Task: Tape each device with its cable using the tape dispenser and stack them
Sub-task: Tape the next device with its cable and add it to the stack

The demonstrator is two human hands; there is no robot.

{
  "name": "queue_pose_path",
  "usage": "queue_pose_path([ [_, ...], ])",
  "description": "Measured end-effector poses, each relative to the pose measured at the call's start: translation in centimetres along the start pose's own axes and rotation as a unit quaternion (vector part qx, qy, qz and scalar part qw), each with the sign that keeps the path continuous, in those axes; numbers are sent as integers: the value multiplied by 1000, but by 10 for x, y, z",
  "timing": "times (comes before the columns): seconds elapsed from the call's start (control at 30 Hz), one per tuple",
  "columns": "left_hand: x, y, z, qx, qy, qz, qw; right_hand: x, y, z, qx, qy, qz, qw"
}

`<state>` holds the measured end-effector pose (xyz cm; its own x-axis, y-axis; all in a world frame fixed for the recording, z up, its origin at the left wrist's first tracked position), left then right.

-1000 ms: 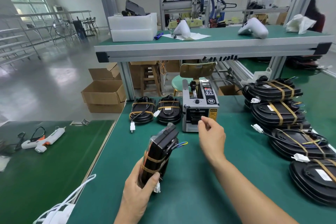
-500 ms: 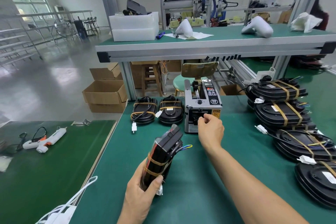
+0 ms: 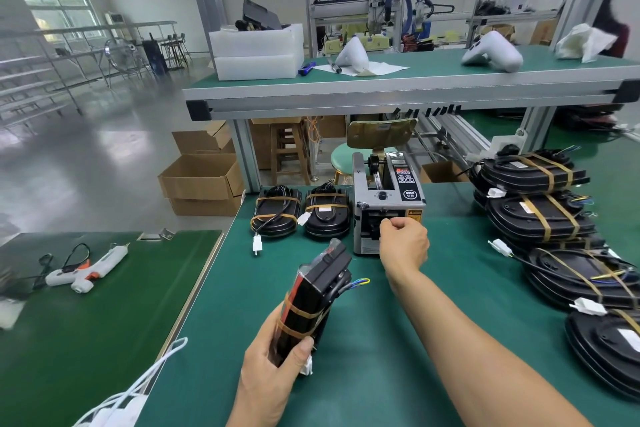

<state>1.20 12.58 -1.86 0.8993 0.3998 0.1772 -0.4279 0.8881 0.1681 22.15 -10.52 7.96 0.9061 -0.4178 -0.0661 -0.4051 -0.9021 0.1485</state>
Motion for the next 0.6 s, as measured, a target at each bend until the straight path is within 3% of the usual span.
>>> queue_pose_path([
  [0.6,-1,-1,12,34,-27,-5,999,4,-7,13,58,-67,23,996],
])
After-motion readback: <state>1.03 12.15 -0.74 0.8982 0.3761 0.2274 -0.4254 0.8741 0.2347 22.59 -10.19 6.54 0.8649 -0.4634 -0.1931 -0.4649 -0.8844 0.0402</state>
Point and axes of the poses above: each hand's wrist, its own x-axis towards the middle knuckle, its own y-axis out of the back of the hand, z = x × y, the point moved 8 cm from there along x, towards the middle knuckle, and after that the axes turned 10 degrees about x, right-handed, at the moved point
